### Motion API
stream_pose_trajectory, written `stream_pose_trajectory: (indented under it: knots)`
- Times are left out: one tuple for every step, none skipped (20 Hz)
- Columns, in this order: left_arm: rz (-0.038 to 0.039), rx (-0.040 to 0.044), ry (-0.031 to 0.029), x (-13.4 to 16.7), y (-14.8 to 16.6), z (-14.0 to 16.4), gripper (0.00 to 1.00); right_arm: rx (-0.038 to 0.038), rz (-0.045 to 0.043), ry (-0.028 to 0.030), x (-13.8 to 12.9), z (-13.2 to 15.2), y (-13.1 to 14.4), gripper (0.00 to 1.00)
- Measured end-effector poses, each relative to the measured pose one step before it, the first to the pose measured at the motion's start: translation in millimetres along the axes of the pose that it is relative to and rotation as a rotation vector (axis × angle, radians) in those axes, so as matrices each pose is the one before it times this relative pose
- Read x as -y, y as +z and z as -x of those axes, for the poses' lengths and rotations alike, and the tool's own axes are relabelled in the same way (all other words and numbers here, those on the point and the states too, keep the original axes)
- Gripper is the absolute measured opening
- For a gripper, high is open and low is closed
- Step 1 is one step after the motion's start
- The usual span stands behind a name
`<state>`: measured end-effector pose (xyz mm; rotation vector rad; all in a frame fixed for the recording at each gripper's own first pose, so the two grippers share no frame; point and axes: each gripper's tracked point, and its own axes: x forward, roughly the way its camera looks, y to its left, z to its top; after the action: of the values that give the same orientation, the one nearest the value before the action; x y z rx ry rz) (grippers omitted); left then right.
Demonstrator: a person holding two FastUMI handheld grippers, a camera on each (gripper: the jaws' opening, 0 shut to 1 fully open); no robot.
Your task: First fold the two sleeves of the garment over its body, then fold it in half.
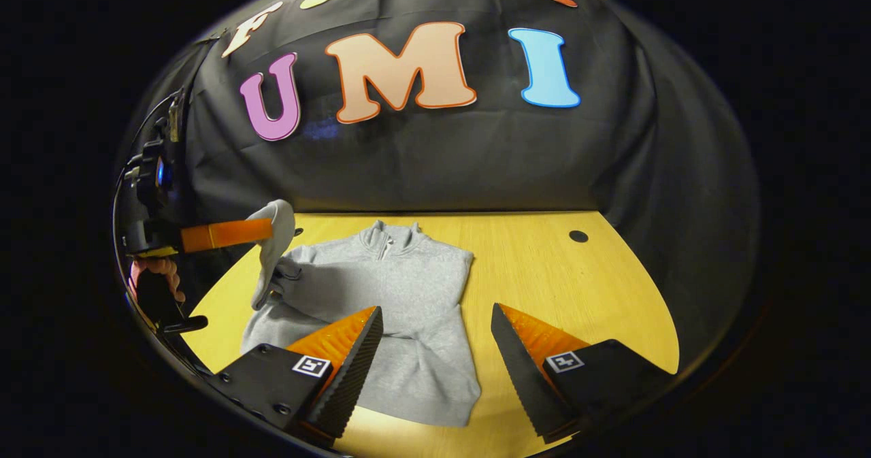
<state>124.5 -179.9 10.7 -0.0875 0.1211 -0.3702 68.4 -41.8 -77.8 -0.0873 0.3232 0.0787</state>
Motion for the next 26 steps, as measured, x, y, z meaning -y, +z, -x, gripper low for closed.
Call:
stream_pose_trajectory:
  knots:
    - [0.00121,-0.00112,-0.01073,8.56,-0.81,-9.2,0.02,-0.00035,-0.00548,-0.00387,5.98,1.6,-2.65,0.96]
    - [-0.00075,-0.00266,-0.01033,9.05,0.5,-9.55,0.02,-0.00062,-0.00331,-0.00629,6.3,0.7,0.04,0.99]
    - [-0.00472,-0.00323,-0.01438,8.9,-1.89,-10.31,0.02,-0.00042,-0.00047,-0.008,4.82,-0.9,-0.34,0.99]
    - [-0.00643,-0.00188,-0.01357,9.31,-2.38,-8.06,0.02,0.00021,-0.00119,-0.00928,2.81,-0.28,1.11,0.98]
    - [-0.0096,-0.00292,-0.01791,7.6,-1.25,-12.77,0.02,-0.00157,-0.0047,-0.00526,6.39,0.3,-1.18,0.99]
    - [-0.01522,-0.00882,-0.02152,14.56,1.31,-8.52,0.02,-0.00246,-0.00784,-0.00419,6.13,-0.02,-1.23,0.98]
    - [-0.02384,-0.01392,-0.01636,5.78,-9.55,-10.26,0.02,-0.00178,-0.00764,-0.0021,4.42,2.42,-1.97,0.98]
    - [-0.03723,-0.02303,-0.01211,5.63,-5.06,-9.83,0.02,-0.00027,-0.00352,-0.00009,3.16,-0.02,0.34,0.98]
    - [-0.03842,-0.0194,-0.0091,4.45,-7.24,-8.8,0.02,0.00073,0.00397,-0.00185,2.42,1.54,-0.29,0.99]
    - [-0.03089,-0.013,-0.00854,4.54,-4.22,-8.6,0.03,0.00359,0.01058,-0.00407,4.17,0.78,0.8,0.99]
    - [-0.02172,-0.01093,-0.01061,6.27,-3.81,-9.31,0.03,0.00228,0.0123,-0.00374,3.57,0.86,-0.33,0.99]
    - [-0.01506,-0.00724,-0.0095,4.72,-1.64,-7.3,0.03,0.00465,0.00481,-0.00035,2.35,0.91,1.14,0.99]
    - [-0.01308,-0.00343,-0.00883,3.77,0.05,-9.22,0.06,0.00364,-0.00158,0.00532,0.93,2.07,1.59,0.99]
    - [-0.01248,-0.00434,-0.00664,3.03,-1.02,-7.32,0.05,0.00123,-0.00485,0.00675,-1.07,0.87,1.38,0.98]
    - [-0.01252,-0.00113,-0.00722,4.11,-2.43,-8.45,0.05,-0.00273,-0.00466,0.00869,-0.43,0.24,-1.34,0.99]
    - [-0.00867,-0.00576,-0.00746,4.15,-1.64,-6.52,0.07,-0.00426,0.00037,0.0084,-0.48,-0.55,-0.32,0.98]
    - [-0.0078,-0.00403,-0.00575,2.57,-2.75,-8.81,0.08,-0.00631,0.0033,0.00752,-0.82,-0.45,-1.17,0.98]
    - [-0.0053,-0.00826,-0.00322,1.94,-3.34,-7.11,0.11,-0.00514,0.00117,0.00873,-1.18,-1.03,-0.77,0.98]
    - [0.00056,-0.00744,-0.00872,3.58,-3.96,-4.76,0.12,-0.00521,-0.00153,0.00872,-0.98,-0.1,-2.71,0.98]
    - [0.00696,-0.00319,-0.01777,5.16,-1.55,-5.27,0.16,-0.0032,-0.00111,0.00571,-1.06,-0.85,-1.01,0.98]
    - [0.00946,0.00506,-0.02657,6.33,0.16,-6.0,0.19,-0.00313,0.00292,0.00172,-0.4,-0.12,-1.76,0.98]
    - [0.00948,0.0002,-0.03268,6.86,1.15,-2.14,0.23,-0.0018,0.00566,0.0031,-2.16,-1.2,-1.21,0.99]
    - [0.00535,0.00021,-0.03508,8.35,-0.67,-3.38,0.31,0.00021,0.007,0.00415,-3.25,-0.08,-0.56,0.99]
    - [-0.00754,0.00241,-0.00003,1.22,1.36,1.78,0.52,-0.00032,0.00824,0.00292,-2.93,-1.37,-1.0,0.99]
    - [-0.01532,0.00015,0.03115,-6.3,0.65,3.09,0.73,-0.00126,0.00807,0.00433,-2.7,-0.48,-2.34,0.99]
    - [-0.00945,0.00637,0.0167,-6.08,1.98,4.75,0.95,-0.00273,0.00166,0.00771,-3.81,-0.88,-1.1,0.98]
